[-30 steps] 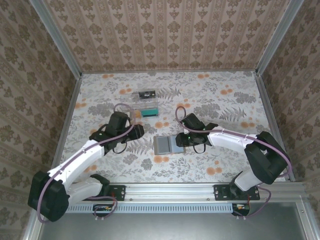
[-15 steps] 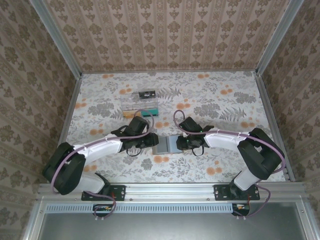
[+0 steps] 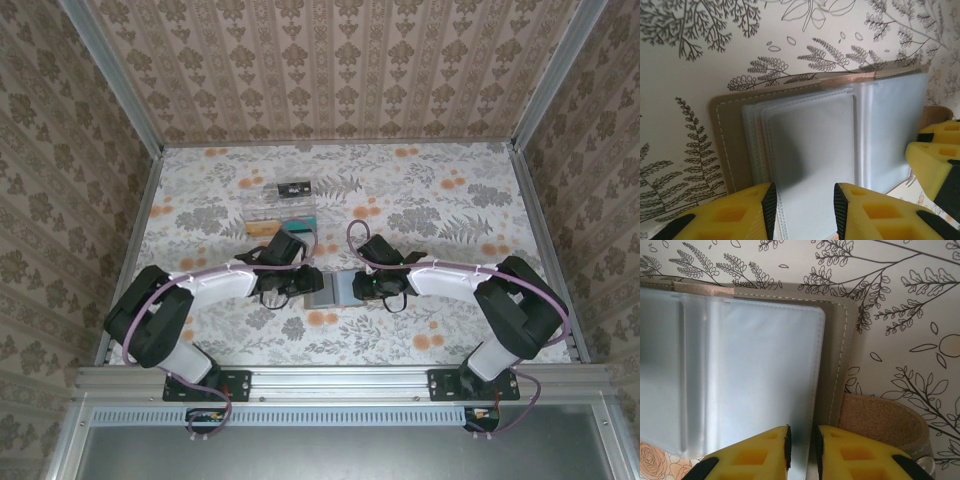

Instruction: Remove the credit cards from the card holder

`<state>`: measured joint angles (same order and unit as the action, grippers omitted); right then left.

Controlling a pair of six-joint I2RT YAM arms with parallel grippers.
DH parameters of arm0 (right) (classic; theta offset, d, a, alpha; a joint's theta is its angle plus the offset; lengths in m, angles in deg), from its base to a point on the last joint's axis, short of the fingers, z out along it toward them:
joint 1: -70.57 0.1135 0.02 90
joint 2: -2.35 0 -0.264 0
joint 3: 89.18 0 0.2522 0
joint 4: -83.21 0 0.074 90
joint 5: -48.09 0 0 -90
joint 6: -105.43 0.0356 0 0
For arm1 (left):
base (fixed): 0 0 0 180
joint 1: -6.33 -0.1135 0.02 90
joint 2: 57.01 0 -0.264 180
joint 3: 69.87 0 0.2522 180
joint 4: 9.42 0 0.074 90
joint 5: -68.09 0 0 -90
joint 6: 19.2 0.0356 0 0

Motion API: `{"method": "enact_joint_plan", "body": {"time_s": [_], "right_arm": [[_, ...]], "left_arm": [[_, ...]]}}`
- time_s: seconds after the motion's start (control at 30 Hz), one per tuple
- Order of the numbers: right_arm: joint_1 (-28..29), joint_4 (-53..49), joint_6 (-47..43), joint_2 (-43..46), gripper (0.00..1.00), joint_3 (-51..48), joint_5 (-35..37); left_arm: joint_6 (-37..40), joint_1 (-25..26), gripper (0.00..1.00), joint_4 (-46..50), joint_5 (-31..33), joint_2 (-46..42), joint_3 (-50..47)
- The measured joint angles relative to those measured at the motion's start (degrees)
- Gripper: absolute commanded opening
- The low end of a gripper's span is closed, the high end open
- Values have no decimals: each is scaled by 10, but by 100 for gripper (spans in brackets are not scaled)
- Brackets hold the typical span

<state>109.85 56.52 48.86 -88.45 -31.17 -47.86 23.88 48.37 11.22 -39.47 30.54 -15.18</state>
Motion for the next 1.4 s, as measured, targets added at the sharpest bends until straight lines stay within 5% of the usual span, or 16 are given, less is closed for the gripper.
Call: {"method": "enact_joint_plan", "body": {"time_s": [0.37, 0.97, 1.4], "right_arm": [[0, 0, 0, -1, 24, 0, 0], [0, 1, 1, -2, 25, 0, 0], [3, 1, 15, 13, 31, -4, 18]], "left_arm": [[2, 0, 40, -4, -15, 18, 13], [12, 2, 70, -66, -88, 28, 17], [25, 15, 61, -82, -145, 76, 89]]}}
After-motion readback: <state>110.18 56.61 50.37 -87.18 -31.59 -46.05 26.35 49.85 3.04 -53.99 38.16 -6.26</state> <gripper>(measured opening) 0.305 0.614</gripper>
